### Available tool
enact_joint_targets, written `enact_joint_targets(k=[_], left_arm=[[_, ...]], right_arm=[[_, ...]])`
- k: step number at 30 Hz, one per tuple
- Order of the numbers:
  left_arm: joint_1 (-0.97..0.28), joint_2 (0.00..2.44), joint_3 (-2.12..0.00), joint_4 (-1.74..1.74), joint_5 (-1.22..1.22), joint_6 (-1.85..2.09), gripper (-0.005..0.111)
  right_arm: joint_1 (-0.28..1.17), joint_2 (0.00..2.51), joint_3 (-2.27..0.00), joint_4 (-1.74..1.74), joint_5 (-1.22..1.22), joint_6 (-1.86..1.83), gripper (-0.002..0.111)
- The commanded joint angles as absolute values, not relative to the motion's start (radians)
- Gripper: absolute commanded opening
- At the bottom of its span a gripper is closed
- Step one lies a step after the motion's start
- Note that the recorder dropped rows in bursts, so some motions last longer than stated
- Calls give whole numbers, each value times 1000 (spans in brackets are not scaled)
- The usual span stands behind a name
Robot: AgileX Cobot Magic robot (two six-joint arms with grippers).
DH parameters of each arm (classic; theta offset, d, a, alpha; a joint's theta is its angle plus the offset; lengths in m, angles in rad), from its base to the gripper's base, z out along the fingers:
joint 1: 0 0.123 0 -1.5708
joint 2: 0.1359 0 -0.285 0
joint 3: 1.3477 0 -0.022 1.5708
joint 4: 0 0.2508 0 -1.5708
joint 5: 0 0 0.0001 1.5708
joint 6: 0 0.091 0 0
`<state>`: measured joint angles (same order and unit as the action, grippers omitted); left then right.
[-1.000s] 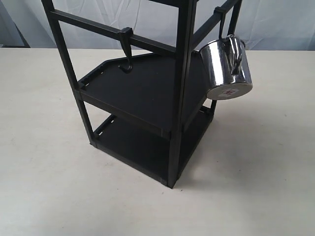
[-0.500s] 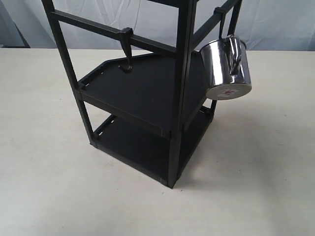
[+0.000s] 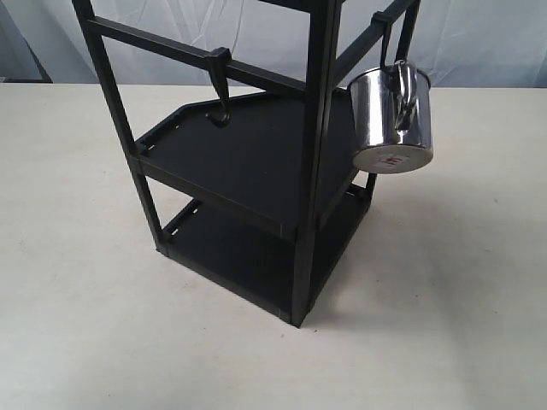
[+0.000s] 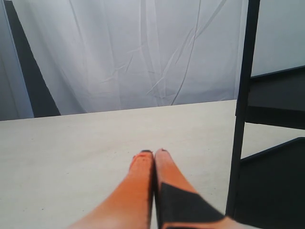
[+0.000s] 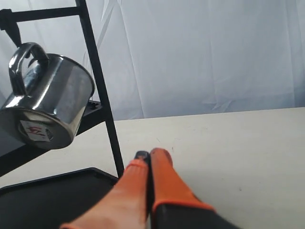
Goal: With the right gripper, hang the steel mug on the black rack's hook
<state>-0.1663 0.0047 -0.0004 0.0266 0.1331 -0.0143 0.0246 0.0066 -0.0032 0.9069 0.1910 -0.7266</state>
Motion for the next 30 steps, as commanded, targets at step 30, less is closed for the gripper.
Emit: enact_joint_targets(k=[30], left_arm=[[-171,0,0,31,128,-17,2]], right_arm=[[0,0,0,284,300,-729,-1]])
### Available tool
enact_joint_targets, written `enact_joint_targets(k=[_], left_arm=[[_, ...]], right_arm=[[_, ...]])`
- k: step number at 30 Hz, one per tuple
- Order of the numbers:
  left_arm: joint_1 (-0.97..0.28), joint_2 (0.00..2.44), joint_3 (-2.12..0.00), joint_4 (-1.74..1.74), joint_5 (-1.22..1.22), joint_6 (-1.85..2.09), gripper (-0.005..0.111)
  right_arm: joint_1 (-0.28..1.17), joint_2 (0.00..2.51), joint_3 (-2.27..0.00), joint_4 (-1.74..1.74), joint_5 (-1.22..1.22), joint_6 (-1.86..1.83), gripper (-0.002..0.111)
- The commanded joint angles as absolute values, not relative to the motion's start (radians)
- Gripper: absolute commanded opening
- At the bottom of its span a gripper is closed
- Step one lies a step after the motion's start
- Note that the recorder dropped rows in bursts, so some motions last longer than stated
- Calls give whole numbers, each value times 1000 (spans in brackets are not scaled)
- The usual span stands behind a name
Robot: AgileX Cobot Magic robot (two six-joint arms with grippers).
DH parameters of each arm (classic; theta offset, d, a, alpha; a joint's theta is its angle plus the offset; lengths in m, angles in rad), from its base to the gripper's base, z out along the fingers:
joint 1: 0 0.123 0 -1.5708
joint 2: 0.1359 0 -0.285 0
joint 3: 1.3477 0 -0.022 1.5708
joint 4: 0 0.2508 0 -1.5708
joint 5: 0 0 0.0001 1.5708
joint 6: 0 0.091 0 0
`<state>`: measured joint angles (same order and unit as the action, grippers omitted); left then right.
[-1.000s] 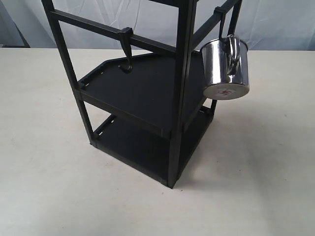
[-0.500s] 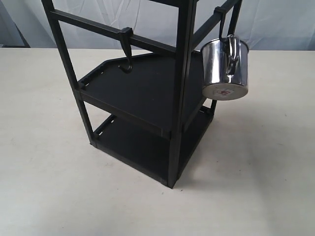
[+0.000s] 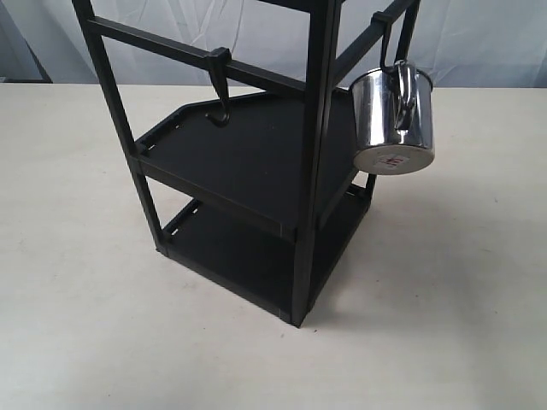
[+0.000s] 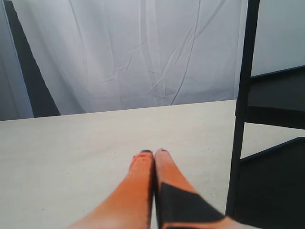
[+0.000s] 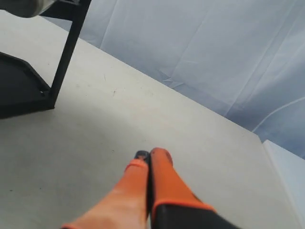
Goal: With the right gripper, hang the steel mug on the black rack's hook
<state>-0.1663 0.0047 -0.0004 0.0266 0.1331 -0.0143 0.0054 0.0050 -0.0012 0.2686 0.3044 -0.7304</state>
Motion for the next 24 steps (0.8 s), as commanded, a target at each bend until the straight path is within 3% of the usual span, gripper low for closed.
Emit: enact_joint_targets(k=[1,24], left_arm=[[-171,0,0,31,128,-17,2],[-171,0,0,31,128,-17,2]], right_arm=[[0,0,0,259,300,-729,-1],[0,0,0,220,305,-729,-1]])
